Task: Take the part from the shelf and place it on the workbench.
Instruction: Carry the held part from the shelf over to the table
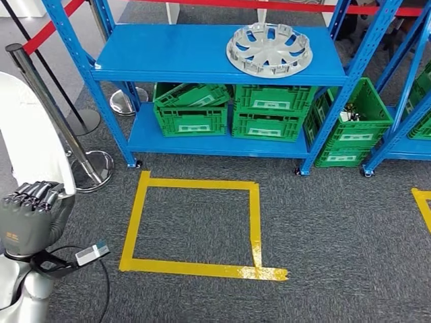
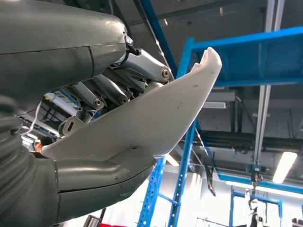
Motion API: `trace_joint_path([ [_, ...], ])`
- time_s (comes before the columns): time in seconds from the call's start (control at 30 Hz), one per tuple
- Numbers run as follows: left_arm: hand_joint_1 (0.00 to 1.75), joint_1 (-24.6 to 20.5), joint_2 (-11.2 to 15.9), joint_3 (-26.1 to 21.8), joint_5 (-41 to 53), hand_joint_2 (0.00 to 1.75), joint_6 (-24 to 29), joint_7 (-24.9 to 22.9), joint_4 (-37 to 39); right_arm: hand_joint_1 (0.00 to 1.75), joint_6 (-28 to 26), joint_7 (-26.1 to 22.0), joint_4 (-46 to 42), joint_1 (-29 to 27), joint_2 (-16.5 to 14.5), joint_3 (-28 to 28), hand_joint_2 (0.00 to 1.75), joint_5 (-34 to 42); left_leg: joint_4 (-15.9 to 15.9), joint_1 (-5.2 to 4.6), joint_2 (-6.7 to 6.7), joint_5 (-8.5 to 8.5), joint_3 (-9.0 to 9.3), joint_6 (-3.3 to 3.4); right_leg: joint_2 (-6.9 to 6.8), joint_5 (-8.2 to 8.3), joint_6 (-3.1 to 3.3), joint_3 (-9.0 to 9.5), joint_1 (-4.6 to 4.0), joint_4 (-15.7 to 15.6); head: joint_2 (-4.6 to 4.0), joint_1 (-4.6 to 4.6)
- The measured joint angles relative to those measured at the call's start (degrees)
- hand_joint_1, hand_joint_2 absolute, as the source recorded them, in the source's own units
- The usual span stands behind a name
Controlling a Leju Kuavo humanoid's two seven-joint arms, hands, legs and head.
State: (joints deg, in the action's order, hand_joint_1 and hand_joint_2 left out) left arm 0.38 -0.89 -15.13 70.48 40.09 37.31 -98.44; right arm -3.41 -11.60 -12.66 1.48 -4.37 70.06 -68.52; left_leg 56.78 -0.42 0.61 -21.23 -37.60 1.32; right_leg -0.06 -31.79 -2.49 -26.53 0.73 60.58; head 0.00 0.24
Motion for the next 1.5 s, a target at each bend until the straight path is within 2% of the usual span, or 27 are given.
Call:
trace_joint_path([
  [0.07,1.75,-0.39,-0.56,-0.51,-0.67,1.75,0.0,0.71,0.05,0.0,0.1,-0.34,0.0,0.34,0.0,0.03,1.75,0.0,0.59,-0.07,0.04,1.1,-0.78,-0.54,0.12,-1.79,0.71,2.99,-0.14,-5.07,-0.01,0.01],
  [0.13,1.75,-0.66,-1.01,-0.86,-0.95,1.75,0.0,1.01,0.14,0.0,0.22,-0.44,0.04,0.41,-0.06,0.07,1.75,0.0,0.7,0.06,-0.02,1.72,-1.18,-1.11,-0.03,-1.36,1.72,2.01,-0.19,-5.16,0.0,0.11],
  [0.17,1.75,-0.71,-1.16,-0.99,-0.91,1.75,0.0,1.06,0.18,0.0,0.27,-0.43,0.08,0.42,-0.11,0.09,1.75,0.01,1.37,0.14,-0.1,0.57,-1.54,-1.47,-0.17,-0.76,2.22,1.38,-0.16,-5.04,0.0,0.06],
  [0.2,1.75,-0.72,-1.21,-1.11,-0.89,1.75,0.0,1.07,0.21,0.0,0.3,-0.43,0.1,0.43,-0.16,0.1,1.75,0.01,3.19,0.24,-0.18,-1.84,-2.07,-1.85,-0.33,0.01,2.68,0.6,-0.08,-5.03,0.0,-0.08],
  [0.27,1.75,-0.73,-1.26,-1.28,-0.98,1.75,0.0,1.07,0.29,0.0,0.33,-0.45,0.11,0.47,-0.2,0.13,1.75,0.0,9.95,0.47,-0.24,-8.35,-3.27,-2.45,-0.49,1.55,3.13,-0.94,-0.13,-4.9,0.0,-0.43],
  [0.3,1.75,-0.73,-1.27,-1.32,-1.13,1.75,-0.01,1.07,0.34,0.0,0.33,-0.48,0.11,0.47,-0.2,0.14,1.75,-0.03,13.83,0.56,-0.25,-10.58,-3.67,-2.63,-0.54,2.3,3.19,-1.77,-0.18,-4.75,0.0,-0.49],
  [0.33,1.75,-0.72,-1.28,-1.34,-1.33,1.75,-0.01,1.08,0.42,0.0,0.34,-0.53,0.11,0.47,-0.21,0.14,1.75,-0.08,16.65,0.61,-0.25,-11.32,-3.58,-2.69,-0.57,3.0,3.18,-2.69,-0.23,-4.49,0.0,-0.48],
  [0.37,1.75,-0.72,-1.29,-1.36,-1.56,1.75,-0.01,1.09,0.48,0.0,0.36,-0.6,0.13,0.46,-0.21,0.14,1.75,-0.15,17.66,0.63,-0.26,-10.79,-2.72,-2.65,-0.6,3.62,3.15,-3.74,-0.26,-4.16,0.0,-0.49],
  [0.4,1.75,-0.72,-1.3,-1.39,-1.8,1.75,-0.01,1.11,0.53,0.0,0.38,-0.68,0.14,0.46,-0.22,0.14,1.75,-0.22,16.62,0.63,-0.27,-9.53,-0.98,-2.51,-0.6,4.16,3.08,-4.82,-0.28,-3.8,0.0,-0.5],
  [0.47,1.75,-0.79,-1.3,-1.39,-2.1,1.75,0.0,1.17,0.56,0.0,0.39,-0.8,0.17,0.47,-0.27,0.14,1.75,-0.31,9.14,0.54,-0.37,-7.82,4.99,-1.84,-0.55,5.02,2.84,-6.49,-0.32,-3.2,0.0,-0.5],
  [0.53,1.75,-0.94,-1.32,-1.38,-2.18,1.75,0.0,1.22,0.56,0.0,0.39,-0.87,0.19,0.49,-0.36,0.14,1.75,-0.33,1.57,0.28,-0.45,-8.6,9.94,-1.14,-0.52,5.77,2.34,-7.24,-0.39,-2.99,0.0,-0.45],
  [0.57,1.75,-1.01,-1.33,-1.38,-2.18,1.75,0.0,1.24,0.56,0.0,0.4,-0.89,0.2,0.48,-0.39,0.14,1.75,-0.34,-0.23,0.1,-0.44,-9.15,10.89,-0.86,-0.52,6.17,1.97,-7.41,-0.36,-3.03,0.0,-0.44],
  [0.63,1.75,-1.06,-1.38,-1.38,-2.18,1.75,0.0,1.27,0.56,0.0,0.42,-0.91,0.22,0.44,-0.39,0.14,1.75,-0.36,-1.01,-0.01,-0.35,-8.6,10.69,-0.36,-0.51,6.76,1.21,-7.64,-0.21,-3.05,0.0,-0.44],
  [0.67,1.75,-1.13,-1.43,-1.38,-2.19,1.75,0.0,1.28,0.57,0.0,0.43,-0.91,0.23,0.42,-0.39,0.14,1.75,-0.38,-1.21,0.06,-0.25,-8.08,10.39,0.01,-0.41,6.23,0.9,-8.11,-0.15,-2.47,0.0,-0.39],
  [0.73,1.75,-1.27,-1.57,-1.41,-2.21,1.75,0.0,1.36,0.58,0.0,0.5,-0.89,0.29,0.41,-0.4,0.14,1.75,-0.44,-1.54,0.24,-0.08,-6.89,9.44,0.66,-0.17,2.74,0.49,-10.23,-0.11,1.91,0.0,-0.17],
  [0.8,1.75,-1.35,-1.66,-1.45,-2.23,1.75,0.0,1.44,0.62,0.0,0.6,-0.88,0.37,0.42,-0.42,0.13,1.75,-0.47,-1.43,0.08,-0.06,-5.88,8.03,0.95,-0.07,-1.8,0.22,-13.15,-0.08,9.47,0.0,0.01],
  [0.83,1.75,-1.34,-1.68,-1.46,-2.23,1.75,0.0,1.45,0.67,0.0,0.63,-0.88,0.39,0.41,-0.42,0.12,1.75,-0.49,-1.35,0.0,-0.06,-5.43,7.33,0.94,-0.06,-3.0,0.14,-13.9,-0.07,12.21,0.0,-0.01],
  [0.87,1.75,-1.34,-1.72,-1.47,-2.25,1.75,0.0,1.46,0.7,0.0,0.63,-0.87,0.4,0.38,-0.42,0.13,1.75,-0.49,-1.22,-0.05,-0.07,-5.03,6.71,0.89,-0.06,-3.05,0.11,-13.5,-0.08,12.84,0.0,0.01],
  [0.9,1.75,-1.33,-1.74,-1.47,-2.27,1.75,0.0,1.46,0.74,0.0,0.63,-0.87,0.4,0.36,-0.42,0.13,1.75,-0.49,-1.06,-0.06,-0.07,-4.75,6.22,0.79,-0.07,-2.06,0.14,-11.84,-0.09,11.0,0.0,0.03],
  [1.0,1.75,-1.4,-1.74,-1.48,-2.56,1.75,0.0,1.46,0.76,0.0,0.64,-0.96,0.42,0.43,-0.42,0.13,1.75,-0.5,-0.2,-0.21,-0.01,-4.37,5.21,0.37,-0.05,1.55,0.62,-4.17,-0.14,-0.78,0.0,0.0],
  [1.03,1.75,-1.48,-1.74,-1.48,-2.67,1.75,0.0,1.46,0.76,0.0,0.64,-1.04,0.43,0.44,-0.42,0.11,1.75,-0.5,0.1,-0.29,0.02,-4.23,4.9,0.13,-0.04,1.87,0.9,-2.94,-0.19,-2.94,0.0,-0.04],
  [1.17,1.75,-1.65,-1.69,-1.47,-2.92,1.75,0.0,1.46,0.78,0.0,0.62,-1.5,0.47,0.29,-0.53,0.1,1.75,-0.67,0.91,-0.19,-0.06,-4.15,3.98,-1.11,-0.13,2.64,2.27,-2.85,-0.18,-3.98,0.0,-0.07],
  [1.23,1.75,-1.8,-1.56,-1.46,-3.0,1.75,0.0,1.46,0.83,0.0,0.58,-1.79,0.5,0.4,-0.66,0.1,1.75,-0.86,4.64,0.06,-0.22,-6.9,2.44,-1.8,-0.22,3.2,2.97,-3.07,0.04,-4.26,0.0,-0.37],
  [1.3,1.75,-1.86,-1.45,-1.46,-3.08,1.75,0.0,1.46,1.04,0.0,0.52,-1.99,0.5,0.45,-0.68,0.1,1.75,-1.02,12.13,0.45,-0.28,-10.88,-0.46,-2.46,-0.24,3.47,3.25,-3.49,0.0,-4.22,0.0,-0.64],
  [1.37,1.75,-1.78,-1.33,-1.46,-3.14,1.75,0.0,1.46,1.33,0.0,0.43,-2.1,0.53,0.4,-0.72,0.1,1.75,-1.19,16.55,0.79,-0.29,-12.13,-1.91,-2.85,-0.26,3.63,3.23,-3.85,-0.02,-4.09,0.0,-0.64],
  [1.4,1.75,-1.77,-1.26,-1.46,-3.14,1.75,0.0,1.46,1.42,0.0,0.36,-2.13,0.56,0.4,-0.77,0.09,1.75,-1.26,15.61,0.92,-0.29,-11.15,-1.17,-2.9,-0.26,3.68,3.17,-3.97,-0.02,-4.01,0.0,-0.65],
  [1.5,1.75,-1.88,-0.97,-1.46,-2.94,1.75,0.0,1.46,1.5,0.0,0.2,-2.19,0.68,0.47,-0.98,0.02,1.75,-1.45,4.63,1.0,-0.29,-6.24,4.65,-2.49,-0.2,3.77,2.78,-4.15,-0.08,-3.76,0.0,-0.63],
])
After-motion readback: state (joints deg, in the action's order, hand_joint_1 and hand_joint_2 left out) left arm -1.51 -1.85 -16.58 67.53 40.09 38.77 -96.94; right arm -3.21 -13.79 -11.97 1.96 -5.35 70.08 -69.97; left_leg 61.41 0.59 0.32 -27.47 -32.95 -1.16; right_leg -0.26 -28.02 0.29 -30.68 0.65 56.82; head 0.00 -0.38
